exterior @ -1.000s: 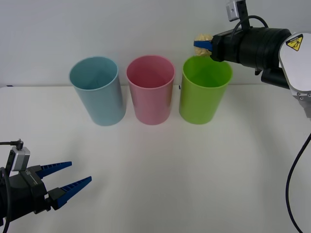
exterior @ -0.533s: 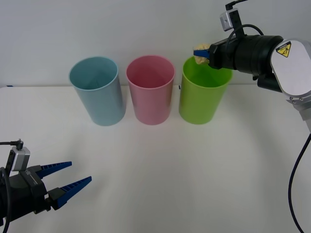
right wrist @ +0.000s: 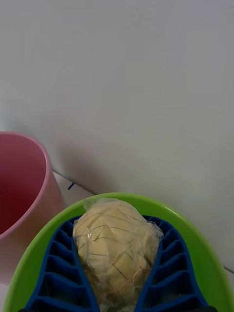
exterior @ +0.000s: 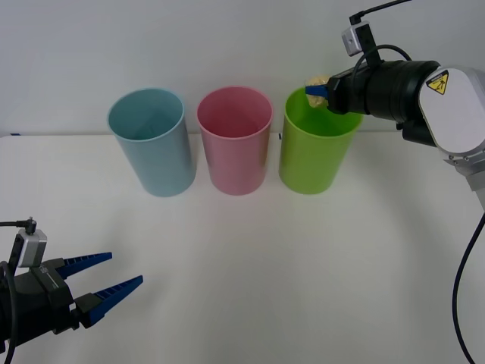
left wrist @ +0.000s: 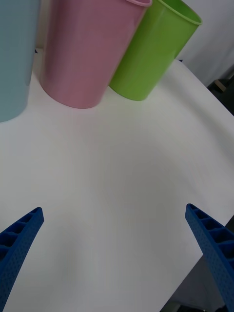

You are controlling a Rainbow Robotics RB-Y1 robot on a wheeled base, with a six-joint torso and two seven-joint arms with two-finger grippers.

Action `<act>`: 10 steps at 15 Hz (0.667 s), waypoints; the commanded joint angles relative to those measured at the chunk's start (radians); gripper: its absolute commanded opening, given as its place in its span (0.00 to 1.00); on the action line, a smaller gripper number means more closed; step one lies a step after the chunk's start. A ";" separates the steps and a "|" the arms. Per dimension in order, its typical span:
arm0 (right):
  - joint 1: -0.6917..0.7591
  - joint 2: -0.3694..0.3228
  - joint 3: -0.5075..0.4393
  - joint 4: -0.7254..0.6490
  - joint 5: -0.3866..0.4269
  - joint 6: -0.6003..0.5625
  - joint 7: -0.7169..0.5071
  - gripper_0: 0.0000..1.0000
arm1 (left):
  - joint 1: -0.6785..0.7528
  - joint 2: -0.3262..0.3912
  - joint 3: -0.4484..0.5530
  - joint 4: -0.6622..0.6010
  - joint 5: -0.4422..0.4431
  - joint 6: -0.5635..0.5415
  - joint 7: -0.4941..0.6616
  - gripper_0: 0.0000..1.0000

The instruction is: Put cans in the blue bin and PET bottles in the pink bin and trash in the green bin.

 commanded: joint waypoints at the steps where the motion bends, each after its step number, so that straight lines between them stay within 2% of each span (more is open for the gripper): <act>1: 0.001 0.001 0.000 -0.001 0.006 -0.001 0.009 0.59 | 0.000 0.000 0.000 0.000 0.000 0.000 0.000 1.00; 2: 0.001 0.000 0.000 -0.001 0.006 -0.001 0.010 1.00 | 0.000 0.000 0.000 0.000 0.000 0.000 0.000 1.00; 10: 0.001 0.000 0.000 -0.001 0.006 0.009 0.021 1.00 | 0.000 0.000 0.000 0.000 0.000 0.000 0.000 1.00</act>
